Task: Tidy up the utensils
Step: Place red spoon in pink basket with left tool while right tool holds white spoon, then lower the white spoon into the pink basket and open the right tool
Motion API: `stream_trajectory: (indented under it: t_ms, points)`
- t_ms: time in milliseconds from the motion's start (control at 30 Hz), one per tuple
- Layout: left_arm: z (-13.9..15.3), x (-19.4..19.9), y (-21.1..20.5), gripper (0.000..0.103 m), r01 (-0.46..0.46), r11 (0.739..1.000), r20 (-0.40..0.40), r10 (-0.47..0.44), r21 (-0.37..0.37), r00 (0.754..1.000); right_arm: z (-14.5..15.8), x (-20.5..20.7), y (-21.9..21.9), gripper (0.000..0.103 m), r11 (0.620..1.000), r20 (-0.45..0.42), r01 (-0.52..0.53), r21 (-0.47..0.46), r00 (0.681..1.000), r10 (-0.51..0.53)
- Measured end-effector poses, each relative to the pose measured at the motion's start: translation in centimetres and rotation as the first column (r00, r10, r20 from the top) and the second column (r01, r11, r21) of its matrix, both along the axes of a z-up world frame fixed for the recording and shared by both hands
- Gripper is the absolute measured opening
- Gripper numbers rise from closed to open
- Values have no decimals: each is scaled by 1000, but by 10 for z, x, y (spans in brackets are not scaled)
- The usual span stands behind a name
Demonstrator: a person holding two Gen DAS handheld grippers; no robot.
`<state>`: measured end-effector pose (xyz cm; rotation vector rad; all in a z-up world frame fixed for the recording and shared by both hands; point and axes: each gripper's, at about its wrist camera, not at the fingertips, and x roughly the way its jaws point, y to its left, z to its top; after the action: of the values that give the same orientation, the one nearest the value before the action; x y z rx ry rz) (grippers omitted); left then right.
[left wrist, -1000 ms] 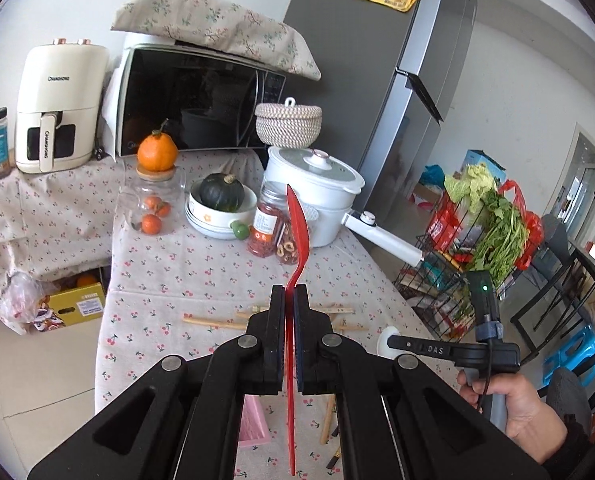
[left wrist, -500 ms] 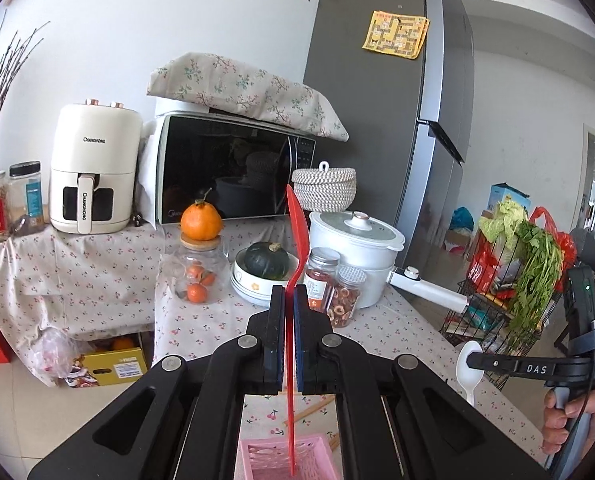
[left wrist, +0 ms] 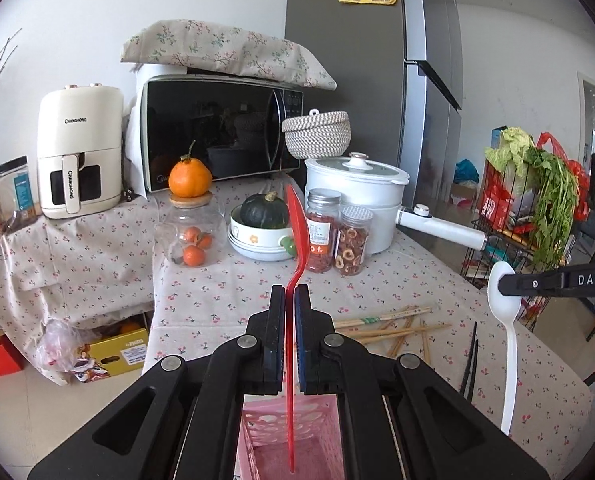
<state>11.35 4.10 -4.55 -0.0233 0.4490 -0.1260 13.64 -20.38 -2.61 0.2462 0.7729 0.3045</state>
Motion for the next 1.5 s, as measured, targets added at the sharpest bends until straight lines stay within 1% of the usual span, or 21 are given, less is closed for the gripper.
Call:
stream_trajectory:
  t_ms: [33, 100, 133, 200, 233, 267, 333, 367, 433, 533, 700, 800, 900, 1033, 1133, 1233, 1333, 1400, 1433, 1467, 1500]
  points:
    - [-2, 2, -2, 6, 11, 1000, -42, -11, 2, 999, 1, -1, 2, 4, 1000, 5, -4, -3, 1000, 4]
    - [-5, 3, -2, 9, 33, 999, -117, -35, -25, 993, 3, -4, 6, 4, 1000, 23, -15, -10, 1000, 15]
    - [-5, 2, -1, 14, 30, 999, -148, -35, -39, 988, 6, -6, 8, 4, 1000, 39, -18, -20, 999, 19]
    - [-2, -1, 5, 29, 28, 996, -188, -45, -90, 981, 11, -10, 13, 4, 999, 76, -24, -36, 997, 26]
    - [0, -2, 8, 45, 24, 994, -212, -47, -111, 976, 14, -12, 16, 4, 999, 93, -27, -38, 995, 30]
    - [2, -3, 11, 58, 17, 991, -236, -48, -134, 971, 17, -14, 18, 4, 999, 110, -29, -38, 993, 33]
    - [7, -8, 18, 64, 6, 984, -273, -55, -176, 960, 23, -18, 23, 5, 999, 139, -30, -32, 990, 34]
    - [9, -10, 20, 65, 1, 983, -291, -56, -184, 955, 25, -20, 26, 5, 999, 153, -30, -27, 988, 34]
    - [13, -14, 24, 70, -15, 986, -316, -39, -168, 948, 30, -22, 32, 5, 999, 180, -31, -19, 983, 34]
    - [14, -19, 32, 79, -60, 992, -358, 17, -109, 933, 35, -25, 46, 5, 999, 217, -40, -12, 975, 42]
    - [10, -24, 54, 80, -116, 990, -425, 73, -75, 902, 41, -30, 77, 5, 998, 270, -59, 3, 961, 56]
    - [10, -26, 64, 80, -116, 990, -440, 70, -79, 895, 44, -33, 96, 5, 999, 314, -53, -4, 948, 52]
    - [10, -29, 73, 80, -123, 989, -446, 75, -81, 892, 44, -33, 114, 5, 998, 358, -42, -39, 932, 53]
    - [7, -29, 84, 80, -144, 985, -466, 87, -89, 881, 35, -29, 137, 5, 996, 377, -32, -85, 924, 62]
    - [4, -30, 89, 80, -161, 983, -473, 100, -91, 875, 24, -27, 151, 5, 991, 371, -33, -131, 925, 80]
    - [0, -29, 92, 80, -168, 982, -479, 110, -81, 871, 12, -25, 162, 6, 986, 339, -52, -156, 935, 103]
    - [-2, -28, 94, 80, -174, 981, -484, 114, -81, 868, 4, -23, 165, 6, 986, 293, -85, -140, 948, 124]
    - [-1, -28, 94, 80, -170, 982, -477, 110, -84, 872, 1, -22, 165, 6, 986, 268, -110, -124, 953, 139]
    - [-1, -27, 92, 80, -165, 983, -471, 107, -84, 876, 1, -22, 164, 10, 986, 256, -116, -117, 956, 143]
    - [0, -27, 91, 80, -160, 984, -466, 106, -79, 879, 1, -22, 163, 20, 987, 246, -119, -112, 959, 143]
    - [1, -28, 89, 80, -156, 985, -462, 106, -73, 880, 1, -21, 160, 27, 987, 237, -121, -103, 961, 142]
